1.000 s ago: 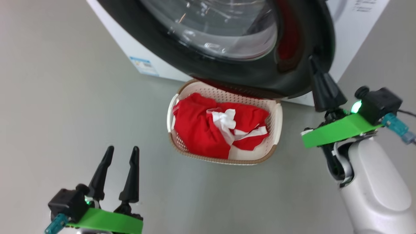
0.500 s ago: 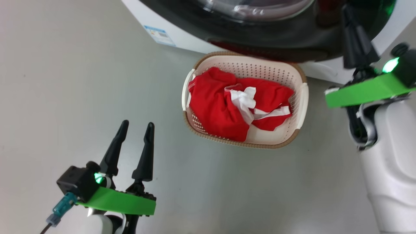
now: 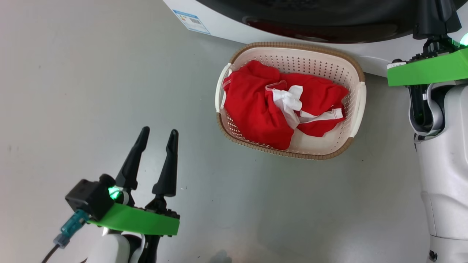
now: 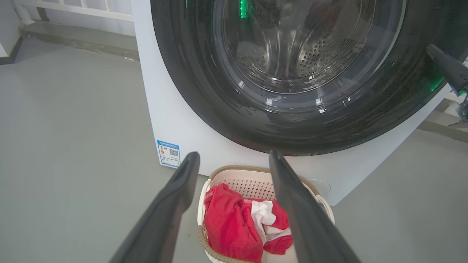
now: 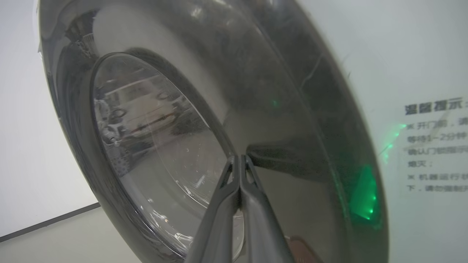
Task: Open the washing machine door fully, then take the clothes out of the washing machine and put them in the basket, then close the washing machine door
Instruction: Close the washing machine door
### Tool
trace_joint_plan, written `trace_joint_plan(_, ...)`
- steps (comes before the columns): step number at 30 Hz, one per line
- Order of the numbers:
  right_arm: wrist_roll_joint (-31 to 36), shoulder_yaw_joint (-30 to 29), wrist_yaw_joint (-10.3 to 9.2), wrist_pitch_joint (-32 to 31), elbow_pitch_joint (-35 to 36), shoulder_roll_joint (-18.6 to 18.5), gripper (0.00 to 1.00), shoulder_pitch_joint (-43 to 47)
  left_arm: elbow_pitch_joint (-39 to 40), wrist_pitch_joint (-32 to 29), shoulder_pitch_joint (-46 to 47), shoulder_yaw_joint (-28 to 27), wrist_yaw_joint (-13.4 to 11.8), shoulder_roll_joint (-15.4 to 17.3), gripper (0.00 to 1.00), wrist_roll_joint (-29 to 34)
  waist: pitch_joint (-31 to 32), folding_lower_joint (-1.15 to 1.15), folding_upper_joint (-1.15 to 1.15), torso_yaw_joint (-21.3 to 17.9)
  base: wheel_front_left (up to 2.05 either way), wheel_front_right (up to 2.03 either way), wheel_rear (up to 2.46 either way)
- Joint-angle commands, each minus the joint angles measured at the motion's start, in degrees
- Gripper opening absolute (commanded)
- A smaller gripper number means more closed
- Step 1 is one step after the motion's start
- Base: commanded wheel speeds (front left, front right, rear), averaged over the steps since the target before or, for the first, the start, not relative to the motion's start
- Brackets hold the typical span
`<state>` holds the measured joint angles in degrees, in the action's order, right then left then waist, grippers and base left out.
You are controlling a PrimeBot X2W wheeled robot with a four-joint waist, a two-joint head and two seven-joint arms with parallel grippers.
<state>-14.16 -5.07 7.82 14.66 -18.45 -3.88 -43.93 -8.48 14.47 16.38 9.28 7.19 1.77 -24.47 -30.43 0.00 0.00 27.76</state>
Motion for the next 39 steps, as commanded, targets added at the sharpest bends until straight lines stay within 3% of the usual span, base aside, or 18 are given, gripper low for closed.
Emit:
trace_joint_plan(1,-0.34,0.03,-0.33,0.34,1.66,0.65,0.0,-2.25,1.22,0.52,0.69,-2.03,0.3,1.14,1.0,-0.25,-0.16,0.0,0.0,0.0,0.0,0.0,0.0)
trace_joint_plan(10,-0.36,4.57,-0.33,0.34,1.08,0.86,0.0,2.7,0.24,0.52,0.21,-3.0,0.3,1.12,1.0,0.39,2.38,0.0,0.0,-1.98,0.0,0.0,0.0)
trace_joint_plan(11,-0.2,5.38,-0.33,0.34,1.07,0.87,0.04,3.7,0.13,0.52,0.01,-3.19,0.3,1.12,1.0,0.51,2.87,0.0,0.0,-2.32,0.0,0.0,0.0)
trace_joint_plan(12,-0.29,5.8,-0.33,0.34,1.19,0.89,0.13,4.74,0.03,0.52,-0.22,-3.38,0.3,1.14,1.0,0.66,3.39,0.0,0.0,-2.7,0.0,0.0,0.0)
trace_joint_plan(14,-0.23,6.48,-0.33,0.34,1.26,0.91,0.61,6.96,-0.18,0.52,-0.78,-3.94,0.3,1.47,1.0,0.93,4.46,0.0,0.0,-3.62,0.0,0.0,0.0)
trace_joint_plan(15,-0.31,6.49,-0.33,0.34,1.33,0.92,1.0,8.06,-0.28,0.52,-1.06,-4.2,0.3,1.67,1.0,1.05,5.02,0.0,0.0,-4.08,0.0,0.0,0.0)
trace_joint_plan(39,-6.37,6.06,-0.33,0.34,5.11,1.0,1.0,33.42,-1.41,0.52,-8.12,-6.43,0.3,7.14,1.0,3.56,16.35,0.0,0.0,-15.14,0.0,0.0,0.0)
